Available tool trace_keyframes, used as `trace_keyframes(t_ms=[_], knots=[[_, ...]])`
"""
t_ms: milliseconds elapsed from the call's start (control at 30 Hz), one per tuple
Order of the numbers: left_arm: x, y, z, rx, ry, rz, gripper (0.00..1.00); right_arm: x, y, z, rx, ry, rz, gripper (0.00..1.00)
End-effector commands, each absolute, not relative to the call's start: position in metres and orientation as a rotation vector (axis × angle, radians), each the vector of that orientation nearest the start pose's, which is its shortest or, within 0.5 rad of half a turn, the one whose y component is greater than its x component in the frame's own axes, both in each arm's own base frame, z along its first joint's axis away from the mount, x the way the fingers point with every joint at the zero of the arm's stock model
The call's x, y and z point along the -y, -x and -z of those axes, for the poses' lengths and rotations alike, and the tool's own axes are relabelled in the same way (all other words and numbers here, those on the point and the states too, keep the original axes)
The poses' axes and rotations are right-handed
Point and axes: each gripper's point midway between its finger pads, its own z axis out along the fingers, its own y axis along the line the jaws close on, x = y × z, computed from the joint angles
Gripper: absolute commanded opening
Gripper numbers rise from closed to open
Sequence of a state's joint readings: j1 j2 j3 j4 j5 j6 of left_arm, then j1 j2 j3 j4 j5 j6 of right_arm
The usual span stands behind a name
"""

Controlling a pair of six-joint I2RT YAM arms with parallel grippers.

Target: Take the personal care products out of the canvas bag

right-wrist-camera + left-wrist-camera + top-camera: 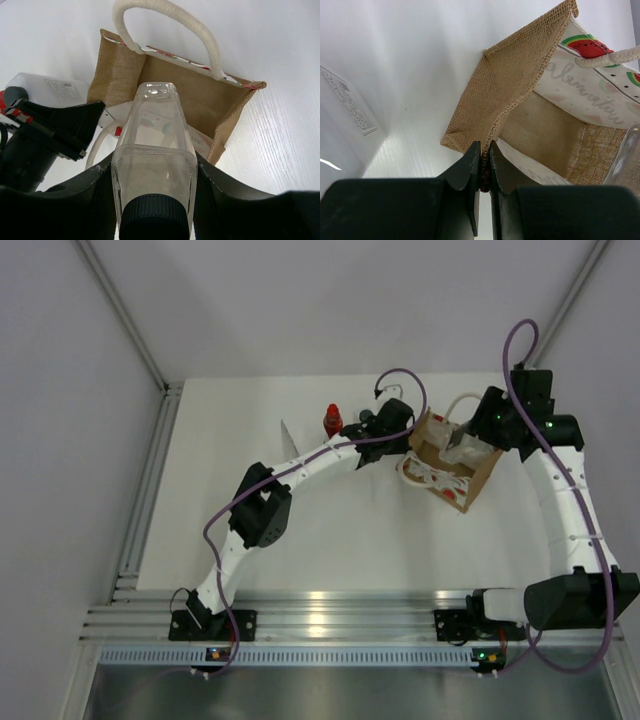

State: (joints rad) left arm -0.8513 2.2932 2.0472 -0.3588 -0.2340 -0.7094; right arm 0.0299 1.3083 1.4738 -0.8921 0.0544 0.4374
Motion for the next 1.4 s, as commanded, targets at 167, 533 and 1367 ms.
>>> trace_keyframes(t_ms=[167,533,1367], knots=[[0.455,-0.438,-0.152,-2.197,0.028,0.600,0.00,-0.037,-0.327,-0.356,-2.059,-0.376,-0.349,0.00],[0.453,-0.440,-0.151,-2.197,0.042,0.593,0.00,-0.045,-0.294,-0.365,-2.085,-0.290,-0.379,0.00],[0.451,-0.441,-0.162,-2.179,0.044,0.600,0.00,-0.060,-0.234,-0.262,-2.361,-0.103,-0.175,0.00]])
